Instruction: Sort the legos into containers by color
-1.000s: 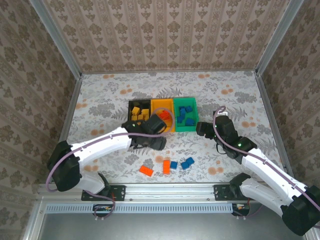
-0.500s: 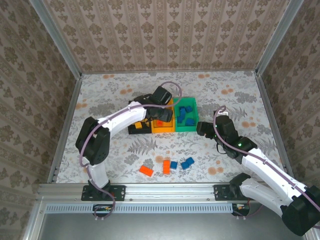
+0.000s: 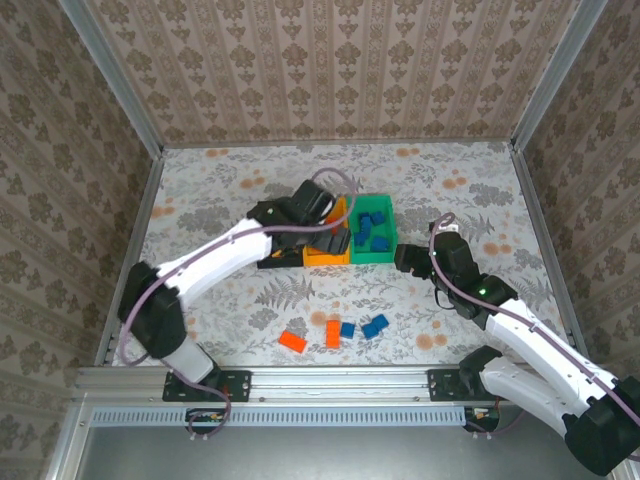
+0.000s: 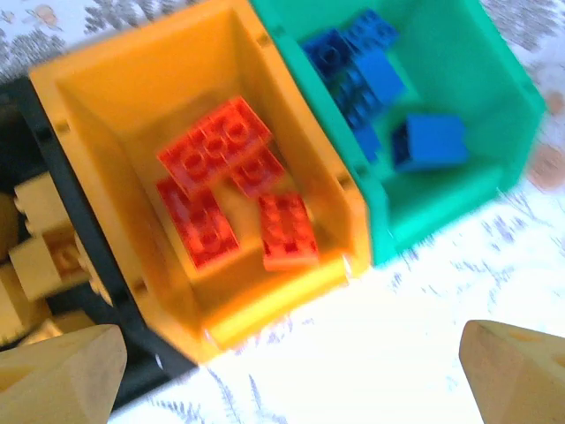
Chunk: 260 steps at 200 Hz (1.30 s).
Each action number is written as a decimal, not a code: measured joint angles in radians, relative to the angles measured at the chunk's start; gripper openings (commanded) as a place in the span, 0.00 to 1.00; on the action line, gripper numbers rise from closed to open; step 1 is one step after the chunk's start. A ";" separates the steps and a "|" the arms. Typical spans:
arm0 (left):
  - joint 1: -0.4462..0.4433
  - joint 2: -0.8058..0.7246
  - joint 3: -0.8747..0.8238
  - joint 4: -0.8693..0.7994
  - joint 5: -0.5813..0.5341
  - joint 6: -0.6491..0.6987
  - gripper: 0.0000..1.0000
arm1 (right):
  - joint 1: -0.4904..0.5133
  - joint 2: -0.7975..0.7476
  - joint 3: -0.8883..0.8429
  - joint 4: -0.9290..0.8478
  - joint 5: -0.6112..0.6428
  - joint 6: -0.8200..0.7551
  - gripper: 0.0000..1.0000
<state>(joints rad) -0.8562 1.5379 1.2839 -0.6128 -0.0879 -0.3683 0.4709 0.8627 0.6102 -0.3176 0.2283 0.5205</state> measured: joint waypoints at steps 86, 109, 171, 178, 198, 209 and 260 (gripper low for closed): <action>-0.290 -0.128 -0.327 -0.078 0.105 -0.178 0.95 | -0.003 0.001 -0.017 0.005 0.000 0.000 0.87; -0.348 -0.080 -0.327 -0.071 0.124 -0.193 0.95 | -0.004 0.001 -0.017 0.005 0.000 0.000 0.87; -0.407 0.061 -0.326 -0.043 0.134 -0.201 0.93 | -0.008 0.000 -0.017 0.004 0.000 0.000 0.87; -0.406 0.070 -0.322 -0.038 0.134 -0.200 0.92 | -0.008 0.000 -0.017 0.004 0.000 0.000 0.87; -0.405 0.116 -0.291 -0.023 0.135 -0.195 0.87 | -0.010 -0.005 -0.017 0.004 0.000 0.000 0.86; -0.403 0.137 -0.278 -0.013 0.138 -0.187 0.83 | -0.010 -0.011 -0.017 0.004 0.000 0.000 0.87; -0.393 0.169 -0.274 -0.023 0.118 -0.168 0.59 | -0.017 -0.034 -0.017 0.004 0.000 0.000 0.86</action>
<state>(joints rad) -1.2491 1.7073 1.0103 -0.6357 0.0299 -0.5362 0.4541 0.8288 0.5934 -0.3138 0.2287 0.5201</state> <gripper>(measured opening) 0.656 0.865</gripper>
